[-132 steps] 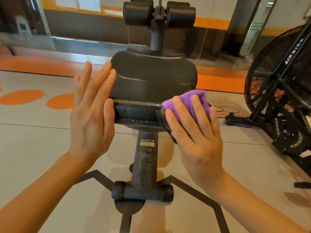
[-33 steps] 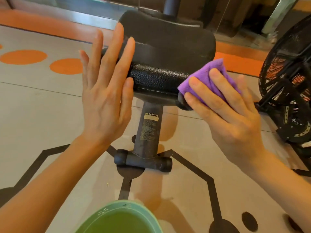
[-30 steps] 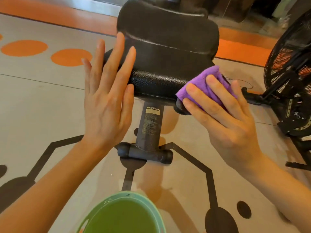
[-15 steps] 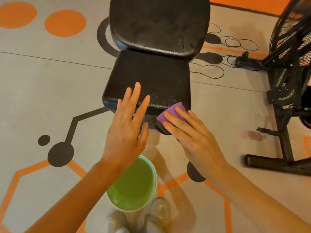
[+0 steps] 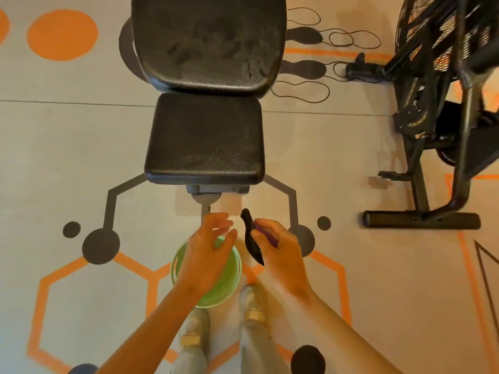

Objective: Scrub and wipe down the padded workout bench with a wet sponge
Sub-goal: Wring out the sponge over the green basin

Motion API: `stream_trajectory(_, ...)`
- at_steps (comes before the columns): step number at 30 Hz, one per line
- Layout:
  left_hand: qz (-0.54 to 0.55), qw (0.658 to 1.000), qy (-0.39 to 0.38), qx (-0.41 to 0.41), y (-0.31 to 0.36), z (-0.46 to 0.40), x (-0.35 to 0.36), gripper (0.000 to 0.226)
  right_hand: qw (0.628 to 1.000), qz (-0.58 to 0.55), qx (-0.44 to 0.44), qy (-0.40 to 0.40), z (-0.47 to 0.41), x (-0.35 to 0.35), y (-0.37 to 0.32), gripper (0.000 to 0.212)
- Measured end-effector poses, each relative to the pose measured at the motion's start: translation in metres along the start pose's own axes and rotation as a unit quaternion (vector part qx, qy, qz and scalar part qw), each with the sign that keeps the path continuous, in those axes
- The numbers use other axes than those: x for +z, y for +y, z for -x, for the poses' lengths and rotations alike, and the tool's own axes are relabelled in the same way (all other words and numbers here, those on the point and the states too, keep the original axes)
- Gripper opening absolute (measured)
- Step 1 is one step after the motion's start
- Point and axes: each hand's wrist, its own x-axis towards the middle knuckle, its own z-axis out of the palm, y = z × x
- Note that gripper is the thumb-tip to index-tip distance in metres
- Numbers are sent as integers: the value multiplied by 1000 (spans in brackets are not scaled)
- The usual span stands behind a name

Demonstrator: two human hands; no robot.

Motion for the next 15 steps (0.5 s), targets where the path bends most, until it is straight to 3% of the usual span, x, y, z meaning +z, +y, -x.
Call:
stream_trajectory(4, 63, 991, -103, -49, -14, 4, 18, 18, 981, -121, 146, 28, 8, 20, 26, 16)
stream_trajectory(8, 81, 985, -137, -70, -32, 0, 27, 28, 912, -332, 241, -20, 17, 28, 42, 67)
stream_trajectory(11, 90, 982, -148, -75, -42, -5, 27, 24, 925, -319, 197, -58, 25, 35, 56, 50)
stream_trajectory(15, 91, 970, -211, -78, -47, -13, 23, 36, 930, -308, 198, -14, 35, 46, 64, 18)
